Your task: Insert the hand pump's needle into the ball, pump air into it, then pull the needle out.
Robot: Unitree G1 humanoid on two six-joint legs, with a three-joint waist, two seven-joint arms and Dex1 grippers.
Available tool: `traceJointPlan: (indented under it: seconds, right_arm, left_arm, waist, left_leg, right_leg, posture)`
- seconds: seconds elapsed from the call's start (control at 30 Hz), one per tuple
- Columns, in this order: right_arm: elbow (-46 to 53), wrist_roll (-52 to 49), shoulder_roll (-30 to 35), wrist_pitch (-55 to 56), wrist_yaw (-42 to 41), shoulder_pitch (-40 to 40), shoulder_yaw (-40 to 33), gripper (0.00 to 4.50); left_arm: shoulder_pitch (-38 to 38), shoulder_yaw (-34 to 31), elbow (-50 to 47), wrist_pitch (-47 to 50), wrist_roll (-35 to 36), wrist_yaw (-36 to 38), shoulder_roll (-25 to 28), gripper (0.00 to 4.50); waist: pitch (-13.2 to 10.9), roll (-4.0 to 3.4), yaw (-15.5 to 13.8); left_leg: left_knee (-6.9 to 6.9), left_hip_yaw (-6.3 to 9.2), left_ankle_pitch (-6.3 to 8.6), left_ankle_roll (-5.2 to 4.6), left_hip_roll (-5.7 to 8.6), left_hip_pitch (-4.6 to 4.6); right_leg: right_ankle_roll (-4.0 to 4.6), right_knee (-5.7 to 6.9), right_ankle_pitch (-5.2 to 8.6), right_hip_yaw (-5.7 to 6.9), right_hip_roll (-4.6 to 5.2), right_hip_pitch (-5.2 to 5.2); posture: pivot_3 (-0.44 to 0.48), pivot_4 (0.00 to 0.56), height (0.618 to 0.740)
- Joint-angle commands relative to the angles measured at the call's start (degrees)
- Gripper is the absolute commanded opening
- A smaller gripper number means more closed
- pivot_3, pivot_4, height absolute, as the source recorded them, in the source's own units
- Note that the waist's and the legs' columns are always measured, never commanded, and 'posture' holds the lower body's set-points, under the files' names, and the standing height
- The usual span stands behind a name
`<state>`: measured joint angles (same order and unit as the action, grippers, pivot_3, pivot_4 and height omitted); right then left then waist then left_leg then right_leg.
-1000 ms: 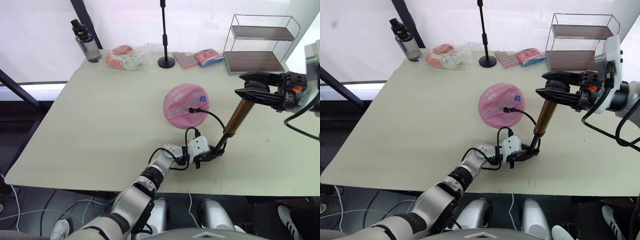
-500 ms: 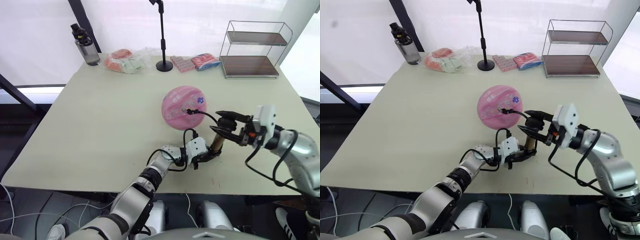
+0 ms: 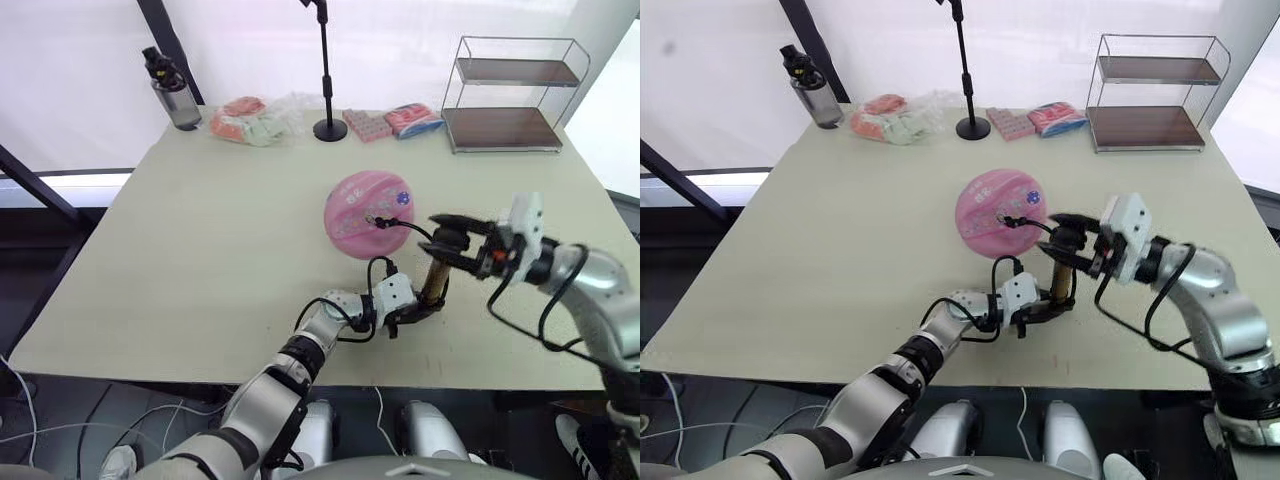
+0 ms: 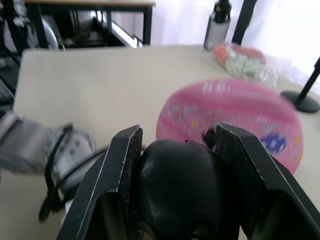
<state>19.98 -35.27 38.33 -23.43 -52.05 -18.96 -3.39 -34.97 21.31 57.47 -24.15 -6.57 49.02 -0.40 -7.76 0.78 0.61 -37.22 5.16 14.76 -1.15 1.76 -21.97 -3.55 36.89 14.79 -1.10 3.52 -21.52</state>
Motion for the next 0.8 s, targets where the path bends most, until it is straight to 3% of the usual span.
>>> traceJointPlan:
  seconds: [0.03, 0.2, 0.37, 0.6, 0.8]
  right_arm:
    - [3.1, -8.2, 4.0, -4.5, 0.2, -7.5, -7.8, 1.87]
    - [2.7, -16.2, 9.8, -11.4, -0.4, -14.8, -12.3, 1.87]
    - [2.8, -20.5, 10.7, -14.5, 0.3, -16.6, -14.1, 1.87]
    - [3.8, -6.0, 6.9, -4.6, -1.6, -2.3, -5.2, 1.87]
    - [-0.1, 3.6, 0.4, 7.0, -1.8, 7.4, 0.4, 1.87]
  left_arm:
    - [2.5, 1.7, 3.8, 2.1, -3.0, 0.1, 1.0, 1.09]
    - [2.6, 1.4, 3.8, 2.1, -3.2, 0.2, 1.0, 1.09]
    - [2.7, 1.4, 3.8, 2.0, -3.3, 0.1, 1.1, 1.09]
    - [2.5, 1.4, 4.0, 1.8, -3.5, 0.0, 1.0, 1.09]
    - [2.4, 1.4, 4.3, 1.7, -3.7, -0.2, 0.8, 1.09]
  waist:
    - [-0.2, -0.02, 0.0]
    - [-0.6, -0.22, 0.0]
    - [-0.7, -0.22, -0.1]
    - [-0.5, 0.04, -0.5]
    - [-0.4, 0.19, 0.2]
  left_leg:
    - [-0.02, -0.04, 0.0, 0.0, 0.04, -0.01]
    - [-0.11, -0.07, -0.01, -0.02, 0.05, -0.09]
    - [-0.07, -0.06, -0.01, -0.02, 0.05, -0.32]
    - [-0.1, 0.0, -0.01, -0.02, 0.06, -0.58]
    - [-0.08, -0.06, 0.0, -0.01, 0.04, 0.1]
  right_leg:
    - [-0.01, 0.0, -0.01, -0.03, 0.08, 0.0]
    - [-0.02, 0.0, -0.01, -0.03, 0.12, -0.09]
    - [-0.01, 0.0, -0.02, -0.02, 0.17, -0.27]
    - [-0.02, -0.01, -0.02, 0.09, 0.16, -0.5]
    - [-0.07, 0.0, 0.02, 0.03, 0.1, 0.1]
  posture:
    - [0.0, 0.15, 0.74]
    - [0.0, 0.15, 0.74]
    - [0.0, 0.15, 0.74]
    - [0.0, 0.15, 0.74]
    - [0.0, 0.15, 0.74]
